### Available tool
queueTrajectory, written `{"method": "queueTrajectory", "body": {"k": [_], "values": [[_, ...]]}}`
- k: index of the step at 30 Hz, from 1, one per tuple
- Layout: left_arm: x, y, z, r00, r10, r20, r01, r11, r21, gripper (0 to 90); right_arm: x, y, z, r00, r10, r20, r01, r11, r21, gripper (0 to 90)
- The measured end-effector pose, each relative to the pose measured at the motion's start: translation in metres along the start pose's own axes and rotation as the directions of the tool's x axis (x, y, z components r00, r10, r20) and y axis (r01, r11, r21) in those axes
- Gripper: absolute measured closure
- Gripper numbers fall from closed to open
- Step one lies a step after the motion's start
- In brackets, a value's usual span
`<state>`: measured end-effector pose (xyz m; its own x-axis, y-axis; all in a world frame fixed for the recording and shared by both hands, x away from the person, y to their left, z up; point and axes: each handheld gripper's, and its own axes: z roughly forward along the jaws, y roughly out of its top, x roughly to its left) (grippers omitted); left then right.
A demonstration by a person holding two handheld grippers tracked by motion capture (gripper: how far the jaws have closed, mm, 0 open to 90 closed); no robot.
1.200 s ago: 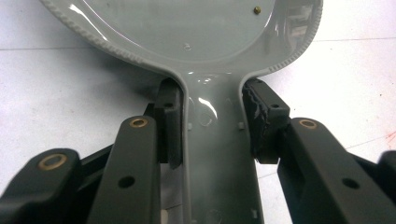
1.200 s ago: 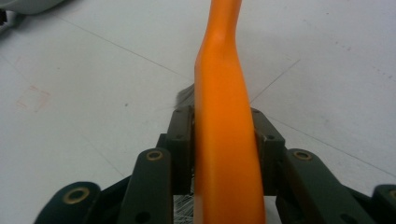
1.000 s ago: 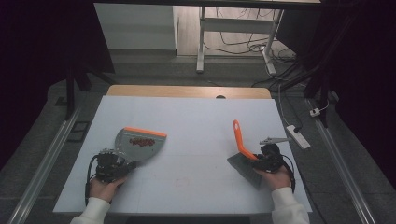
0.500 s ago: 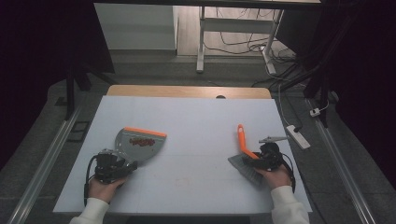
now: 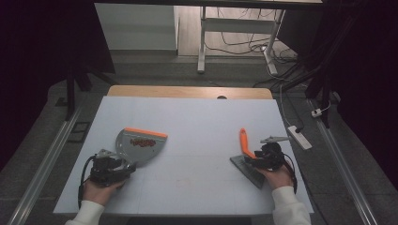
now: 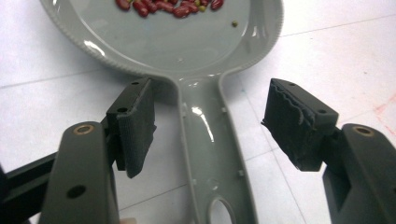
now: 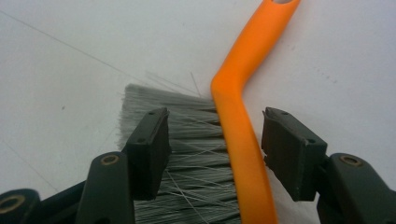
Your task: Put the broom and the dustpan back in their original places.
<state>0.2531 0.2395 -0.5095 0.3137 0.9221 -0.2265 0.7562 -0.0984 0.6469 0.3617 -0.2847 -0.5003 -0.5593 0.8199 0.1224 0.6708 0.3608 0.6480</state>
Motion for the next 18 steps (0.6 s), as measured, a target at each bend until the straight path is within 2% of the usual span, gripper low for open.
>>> {"method": "queueTrajectory", "body": {"k": [5,8,12,18], "values": [[-0.002,0.003,-0.003,0.9965,0.064,0.053,-0.064,0.9979,0.004,35.5,0.002,0.0,-0.007,0.9996,-0.023,0.014,0.023,0.999,-0.033,42.3],[-0.003,0.006,-0.002,0.9924,0.093,0.08,-0.093,0.9956,0.001,36.3,0.005,0.0,-0.011,0.9992,-0.041,0.002,0.041,0.998,-0.05,42.7],[-0.006,0.01,0.001,0.9834,0.137,0.119,-0.137,0.9905,-0.009,36.8,0.01,0.0,-0.013,0.9969,-0.076,-0.017,0.075,0.995,-0.067,43.0],[-0.014,0.019,0.009,0.9643,0.199,0.175,-0.201,0.9795,-0.006,36.7,0.018,-0.001,-0.015,0.9904,-0.125,-0.058,0.12,0.99,-0.08,43.4]]}}
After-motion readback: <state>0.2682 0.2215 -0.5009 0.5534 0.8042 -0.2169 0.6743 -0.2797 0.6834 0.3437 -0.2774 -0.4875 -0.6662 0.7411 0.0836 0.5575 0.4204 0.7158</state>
